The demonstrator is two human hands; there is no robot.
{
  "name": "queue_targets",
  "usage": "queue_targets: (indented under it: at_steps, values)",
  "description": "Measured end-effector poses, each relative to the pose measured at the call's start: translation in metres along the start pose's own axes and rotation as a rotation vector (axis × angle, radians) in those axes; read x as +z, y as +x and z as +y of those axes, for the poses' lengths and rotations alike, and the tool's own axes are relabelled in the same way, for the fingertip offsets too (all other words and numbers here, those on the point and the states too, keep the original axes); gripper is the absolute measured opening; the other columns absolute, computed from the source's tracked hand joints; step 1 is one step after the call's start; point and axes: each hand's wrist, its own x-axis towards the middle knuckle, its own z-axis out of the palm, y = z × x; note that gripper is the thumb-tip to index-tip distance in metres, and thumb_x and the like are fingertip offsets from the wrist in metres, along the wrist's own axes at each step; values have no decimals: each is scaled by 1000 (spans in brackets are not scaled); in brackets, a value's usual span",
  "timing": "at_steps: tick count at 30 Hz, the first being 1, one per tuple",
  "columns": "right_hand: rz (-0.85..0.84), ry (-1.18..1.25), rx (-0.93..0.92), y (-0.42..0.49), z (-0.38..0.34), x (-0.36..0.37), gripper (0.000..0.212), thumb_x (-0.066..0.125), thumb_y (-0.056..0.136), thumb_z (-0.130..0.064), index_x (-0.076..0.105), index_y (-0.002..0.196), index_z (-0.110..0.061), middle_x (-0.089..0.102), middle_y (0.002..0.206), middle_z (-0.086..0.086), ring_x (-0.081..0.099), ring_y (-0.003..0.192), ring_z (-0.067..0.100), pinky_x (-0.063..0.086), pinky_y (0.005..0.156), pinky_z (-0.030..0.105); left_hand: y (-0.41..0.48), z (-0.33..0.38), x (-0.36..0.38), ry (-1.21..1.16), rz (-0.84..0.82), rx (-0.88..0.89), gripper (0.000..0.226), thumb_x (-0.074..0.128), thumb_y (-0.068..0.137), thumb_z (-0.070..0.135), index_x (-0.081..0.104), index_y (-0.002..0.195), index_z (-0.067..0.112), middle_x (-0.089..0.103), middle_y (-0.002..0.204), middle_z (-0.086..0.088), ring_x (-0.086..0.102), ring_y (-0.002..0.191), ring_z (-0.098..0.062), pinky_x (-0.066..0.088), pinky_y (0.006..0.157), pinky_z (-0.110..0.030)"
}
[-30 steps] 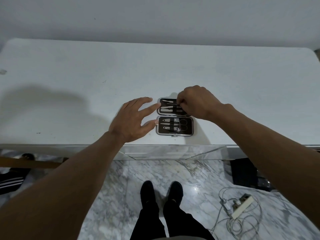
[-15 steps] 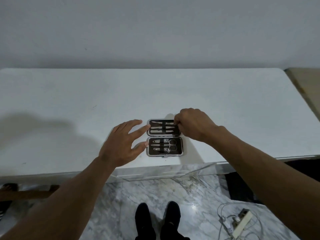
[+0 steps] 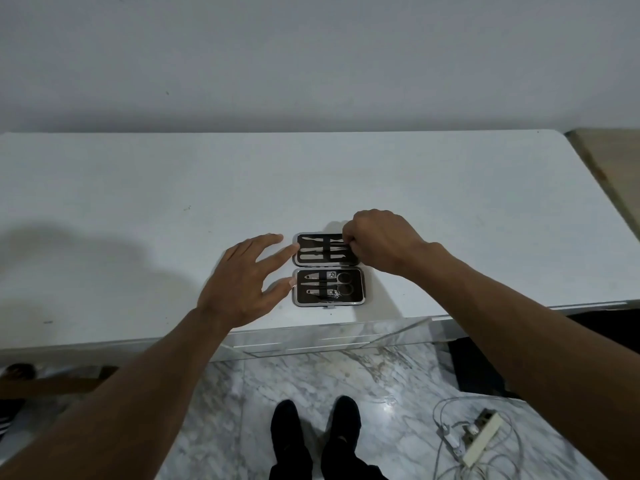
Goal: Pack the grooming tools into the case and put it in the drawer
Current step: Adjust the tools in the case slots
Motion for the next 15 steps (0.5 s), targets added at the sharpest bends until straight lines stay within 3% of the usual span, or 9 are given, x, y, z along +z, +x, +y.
queue_targets:
  at_steps: [15]
  values:
    - [-3,34,-77,19,-12,7,17,48,85,-6,58,96,-13,66,90,10,58,78,33,45,64,35,0,0,0,-2,5,-3,53,47,91,53,48,141,34,47,145,1,43,134,-20,38,106,-42]
